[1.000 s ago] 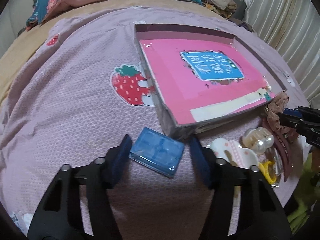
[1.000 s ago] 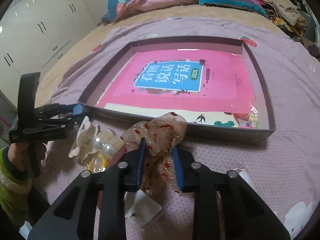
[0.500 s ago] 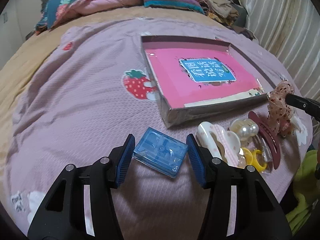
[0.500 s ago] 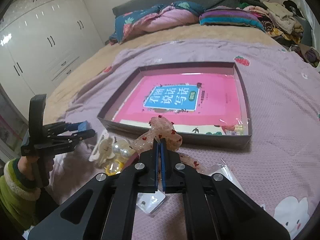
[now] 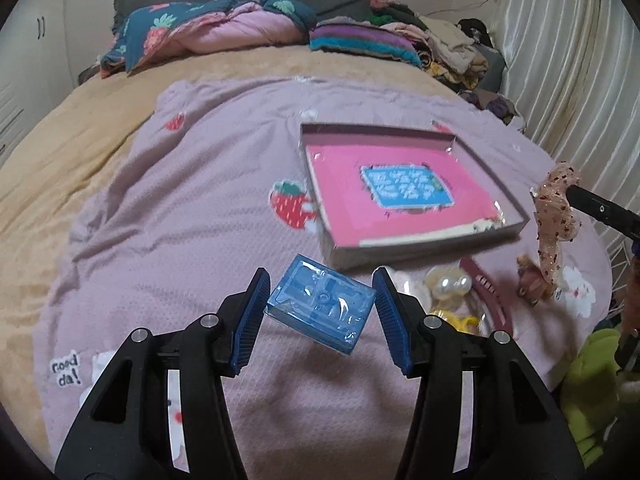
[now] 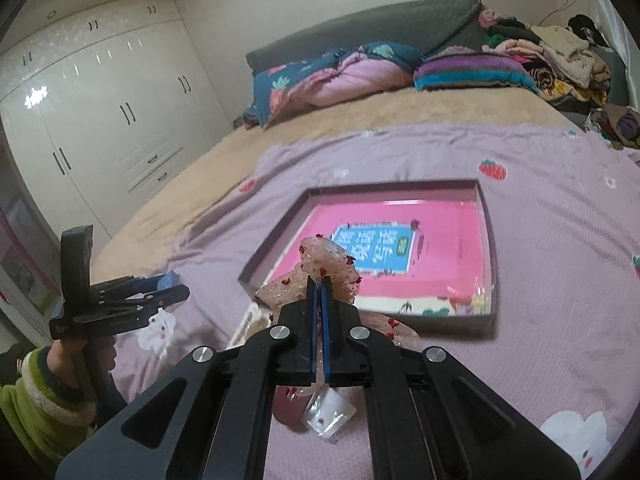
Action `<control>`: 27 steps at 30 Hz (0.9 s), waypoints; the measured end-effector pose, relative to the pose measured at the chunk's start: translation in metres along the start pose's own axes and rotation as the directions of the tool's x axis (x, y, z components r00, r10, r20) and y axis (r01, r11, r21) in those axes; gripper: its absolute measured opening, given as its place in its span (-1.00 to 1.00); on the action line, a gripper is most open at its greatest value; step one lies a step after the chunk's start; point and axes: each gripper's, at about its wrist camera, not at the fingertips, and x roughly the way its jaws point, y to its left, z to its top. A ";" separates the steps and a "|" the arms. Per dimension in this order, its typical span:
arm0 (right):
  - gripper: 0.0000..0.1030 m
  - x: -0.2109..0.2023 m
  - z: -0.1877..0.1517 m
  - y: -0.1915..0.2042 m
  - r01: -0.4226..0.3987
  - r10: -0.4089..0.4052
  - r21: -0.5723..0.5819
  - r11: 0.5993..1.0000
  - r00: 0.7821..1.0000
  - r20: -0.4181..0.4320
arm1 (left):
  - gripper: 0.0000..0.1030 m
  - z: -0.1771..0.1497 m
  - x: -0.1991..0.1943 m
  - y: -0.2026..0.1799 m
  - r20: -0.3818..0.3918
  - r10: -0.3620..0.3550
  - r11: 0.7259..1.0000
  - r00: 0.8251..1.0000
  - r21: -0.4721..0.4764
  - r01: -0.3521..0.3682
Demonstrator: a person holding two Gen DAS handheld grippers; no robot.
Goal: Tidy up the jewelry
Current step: 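Grasp and carry the blue case into the box while the right tool carries the bow there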
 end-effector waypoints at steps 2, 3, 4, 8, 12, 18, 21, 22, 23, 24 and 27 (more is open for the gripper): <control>-0.97 -0.004 0.006 -0.003 0.000 0.000 0.002 1.000 1.000 0.016 | -0.13 0.008 -0.001 -0.005 0.011 -0.002 1.000 1.000 0.007 0.002; -0.97 -0.006 0.009 -0.005 0.001 -0.001 0.006 1.000 1.000 0.025 | -0.13 0.011 -0.001 -0.008 0.016 -0.002 1.000 1.000 0.008 0.002; -0.97 -0.008 0.012 -0.007 0.002 -0.003 0.009 1.000 0.999 0.032 | -0.13 0.015 0.000 -0.010 0.020 -0.005 1.000 1.000 0.008 0.005; -0.97 -0.014 0.022 -0.015 0.019 -0.020 0.020 1.000 0.998 0.061 | -0.13 0.033 0.007 -0.022 0.036 -0.022 1.000 0.999 0.014 0.021; -0.97 -0.017 0.028 -0.027 0.043 -0.046 0.038 0.998 0.996 0.082 | -0.13 0.046 0.016 -0.033 0.044 -0.040 0.999 0.998 0.023 0.039; -0.97 -0.015 0.037 -0.045 0.056 -0.063 0.074 0.996 0.994 0.093 | -0.13 0.057 0.046 -0.042 -0.002 -0.056 0.998 0.998 0.008 0.056; -0.97 -0.008 0.042 -0.054 0.068 -0.075 0.088 0.994 0.994 0.083 | -0.13 0.063 0.060 -0.046 -0.016 -0.066 0.998 0.998 0.000 0.066; -0.97 -0.005 0.044 -0.057 0.070 -0.078 0.096 0.993 0.994 0.082 | -0.13 0.065 0.064 -0.048 -0.021 -0.067 0.998 0.998 0.000 0.067; -0.97 -0.003 0.045 -0.060 0.071 -0.079 0.100 0.992 0.993 0.082 | -0.13 0.067 0.068 -0.049 -0.024 -0.069 0.998 0.997 0.000 0.069; -0.97 0.000 0.047 -0.063 0.075 -0.084 0.105 0.992 0.993 0.082 | -0.13 0.070 0.074 -0.051 -0.030 -0.068 0.998 0.997 0.003 0.068; -0.97 0.010 0.052 -0.072 0.075 -0.085 0.125 0.989 0.994 0.075 | -0.13 0.074 0.087 -0.058 -0.043 -0.070 0.997 0.997 0.016 0.071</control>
